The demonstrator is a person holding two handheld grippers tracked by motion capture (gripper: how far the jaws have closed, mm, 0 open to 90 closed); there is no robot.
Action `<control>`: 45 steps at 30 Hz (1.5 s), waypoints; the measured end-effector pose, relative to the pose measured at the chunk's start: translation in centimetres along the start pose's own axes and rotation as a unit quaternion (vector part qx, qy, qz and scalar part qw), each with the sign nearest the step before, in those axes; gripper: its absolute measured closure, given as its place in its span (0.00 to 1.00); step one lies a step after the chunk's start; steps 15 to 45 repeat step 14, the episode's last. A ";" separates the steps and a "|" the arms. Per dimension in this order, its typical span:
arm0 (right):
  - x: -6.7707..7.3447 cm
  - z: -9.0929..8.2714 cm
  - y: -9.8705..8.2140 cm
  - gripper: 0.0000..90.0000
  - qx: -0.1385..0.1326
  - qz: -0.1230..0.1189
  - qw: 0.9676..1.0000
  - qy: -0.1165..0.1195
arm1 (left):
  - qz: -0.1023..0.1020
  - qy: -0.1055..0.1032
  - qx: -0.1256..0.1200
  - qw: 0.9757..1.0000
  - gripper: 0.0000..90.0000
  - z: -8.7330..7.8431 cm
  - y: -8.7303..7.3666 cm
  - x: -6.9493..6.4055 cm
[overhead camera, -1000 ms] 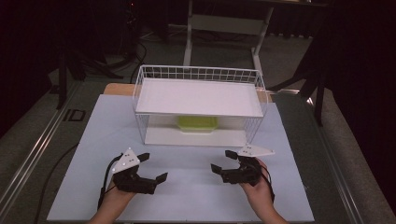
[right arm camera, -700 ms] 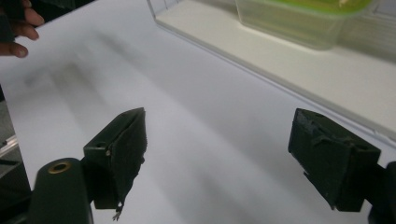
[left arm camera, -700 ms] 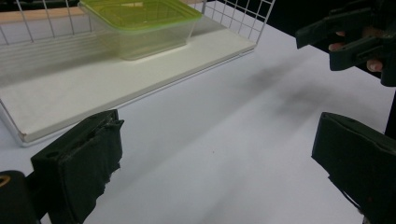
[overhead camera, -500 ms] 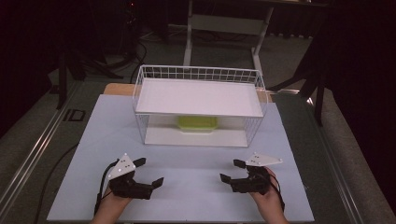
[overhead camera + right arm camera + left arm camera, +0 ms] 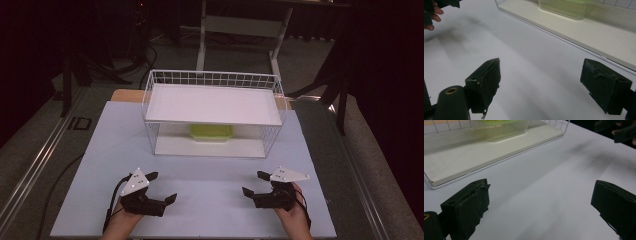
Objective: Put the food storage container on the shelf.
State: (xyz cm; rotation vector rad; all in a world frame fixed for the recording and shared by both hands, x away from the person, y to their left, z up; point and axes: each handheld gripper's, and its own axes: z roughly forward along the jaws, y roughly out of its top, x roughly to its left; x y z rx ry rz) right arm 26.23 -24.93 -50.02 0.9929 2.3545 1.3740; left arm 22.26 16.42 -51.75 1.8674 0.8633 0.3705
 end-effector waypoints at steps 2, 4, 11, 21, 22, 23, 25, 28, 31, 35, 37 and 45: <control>-0.2 0.1 -0.1 0.18 0.003 0.001 1.000 -0.001 | 0.003 0.001 0.000 1.000 0.03 0.1 0.0 -0.1; -0.2 0.2 -0.1 0.18 0.004 0.000 1.000 0.002 | 0.003 0.000 0.001 1.000 0.03 0.1 0.0 -0.2; -0.2 0.2 -0.1 0.18 0.003 -0.001 1.000 0.006 | -0.001 -0.001 -0.004 1.000 0.03 0.1 -0.1 0.1; -0.2 0.3 -0.1 0.18 0.004 -0.002 1.000 0.007 | -0.001 -0.003 -0.005 1.000 0.03 0.0 0.0 0.1; -0.2 0.3 -0.1 0.18 0.004 -0.002 1.000 0.007 | -0.001 -0.003 -0.005 1.000 0.03 0.0 0.0 0.1; -0.2 0.3 -0.1 0.18 0.004 -0.002 1.000 0.007 | -0.001 -0.003 -0.005 1.000 0.03 0.0 0.0 0.1; -0.2 0.3 -0.1 0.18 0.004 -0.002 1.000 0.007 | -0.001 -0.003 -0.005 1.000 0.03 0.0 0.0 0.1; -0.2 0.3 -0.1 0.18 0.004 -0.002 1.000 0.007 | -0.001 -0.003 -0.005 1.000 0.03 0.0 0.0 0.1; -0.2 0.3 -0.1 0.18 0.004 -0.002 1.000 0.007 | -0.001 -0.003 -0.005 1.000 0.03 0.0 0.0 0.1; -0.2 0.3 -0.1 0.18 0.004 -0.002 1.000 0.007 | -0.001 -0.003 -0.005 1.000 0.03 0.0 0.0 0.1; -0.2 0.3 -0.1 0.18 0.004 -0.002 1.000 0.007 | -0.001 -0.003 -0.005 1.000 0.03 0.0 0.0 0.1; -0.2 0.3 -0.1 0.18 0.004 -0.002 1.000 0.007 | -0.001 -0.003 -0.005 1.000 0.03 0.0 0.0 0.1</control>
